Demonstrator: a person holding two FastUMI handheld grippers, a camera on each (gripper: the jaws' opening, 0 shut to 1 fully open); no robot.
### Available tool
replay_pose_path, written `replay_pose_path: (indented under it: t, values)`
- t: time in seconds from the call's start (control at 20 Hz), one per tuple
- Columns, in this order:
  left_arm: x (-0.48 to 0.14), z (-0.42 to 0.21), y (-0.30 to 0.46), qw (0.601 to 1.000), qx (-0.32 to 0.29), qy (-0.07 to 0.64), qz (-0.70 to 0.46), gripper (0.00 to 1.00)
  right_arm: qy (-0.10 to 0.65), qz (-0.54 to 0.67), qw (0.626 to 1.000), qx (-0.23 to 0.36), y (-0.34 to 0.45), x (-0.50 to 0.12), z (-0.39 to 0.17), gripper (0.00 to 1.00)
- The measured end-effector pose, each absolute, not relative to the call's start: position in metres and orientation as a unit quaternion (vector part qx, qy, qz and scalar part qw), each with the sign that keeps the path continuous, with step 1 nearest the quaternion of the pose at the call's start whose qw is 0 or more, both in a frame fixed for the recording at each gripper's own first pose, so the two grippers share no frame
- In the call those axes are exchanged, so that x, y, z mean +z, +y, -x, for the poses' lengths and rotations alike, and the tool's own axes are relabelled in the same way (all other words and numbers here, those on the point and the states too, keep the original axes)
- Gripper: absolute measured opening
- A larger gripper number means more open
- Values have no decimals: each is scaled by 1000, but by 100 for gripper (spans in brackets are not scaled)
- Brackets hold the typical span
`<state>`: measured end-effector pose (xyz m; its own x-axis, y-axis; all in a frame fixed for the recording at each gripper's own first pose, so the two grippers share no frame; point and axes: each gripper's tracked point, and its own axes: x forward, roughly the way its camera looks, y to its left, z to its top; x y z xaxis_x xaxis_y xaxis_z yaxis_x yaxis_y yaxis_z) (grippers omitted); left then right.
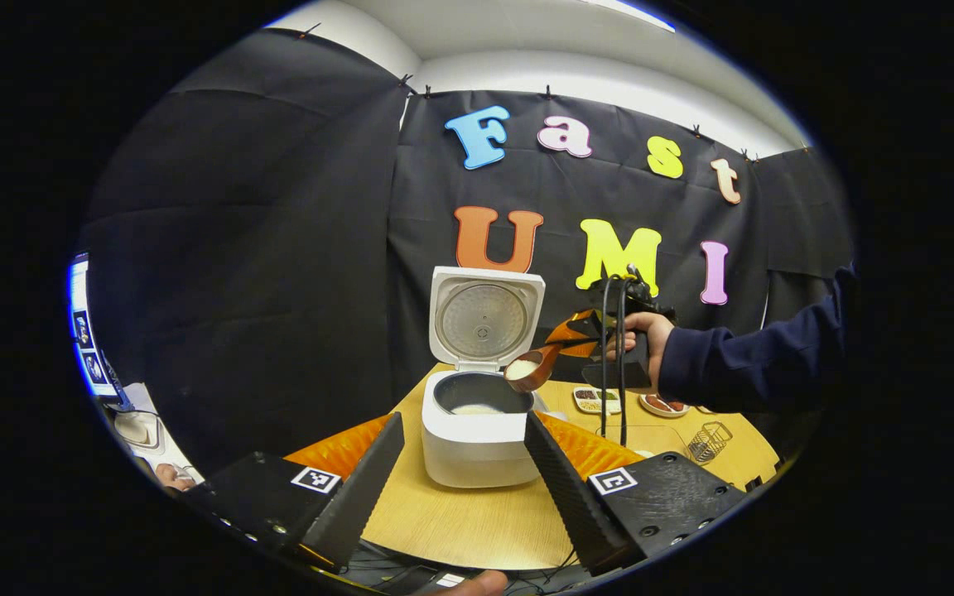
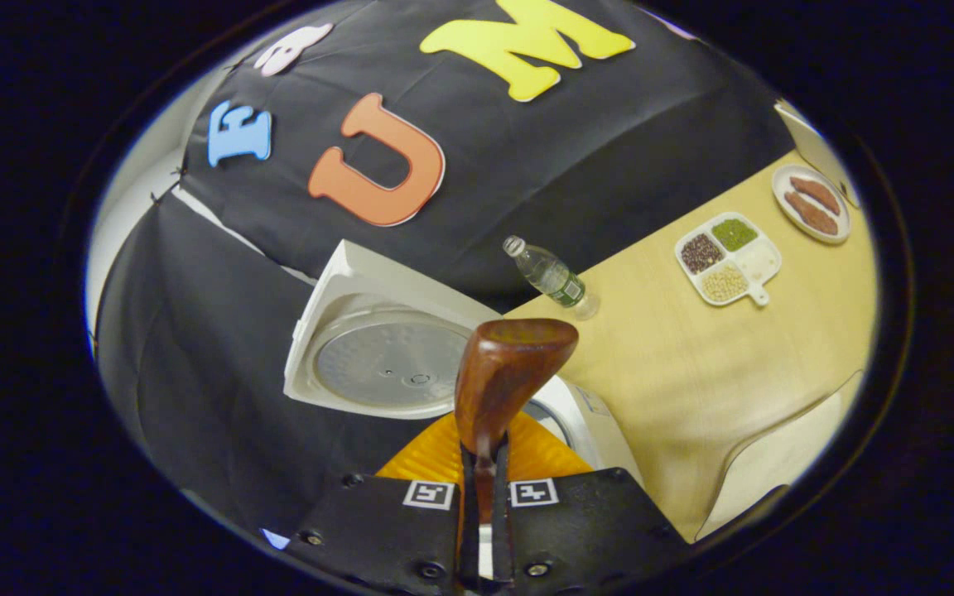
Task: Close the left gripper, press the button to open the rice cooker; take a wooden spoon from the chopstick holder with the right hand, scoop a spoonful of rice and pour it into the rice cooker, then put the wooden spoon back into the chopstick holder.
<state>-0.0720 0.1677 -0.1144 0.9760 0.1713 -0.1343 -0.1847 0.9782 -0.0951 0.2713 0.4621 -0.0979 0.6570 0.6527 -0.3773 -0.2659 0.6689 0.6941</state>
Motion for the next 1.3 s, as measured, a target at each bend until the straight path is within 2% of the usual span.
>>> replay_pose_path:
  t: [0.5, 0.95, 1.3]
  values:
    - [-115, 76, 168, 993, 96, 53, 48, 94, 272, -145, 911, 275, 495, -93, -285, 12]
    - [-119, 75, 173, 990, 117, 51, 52, 94, 221, -40, 925, 306, 516, -75, -275, 11]
    - [-123, 76, 171, 992, 109, 50, 47, 94, 178, 76, 928, 319, 529, -77, -265, 11]
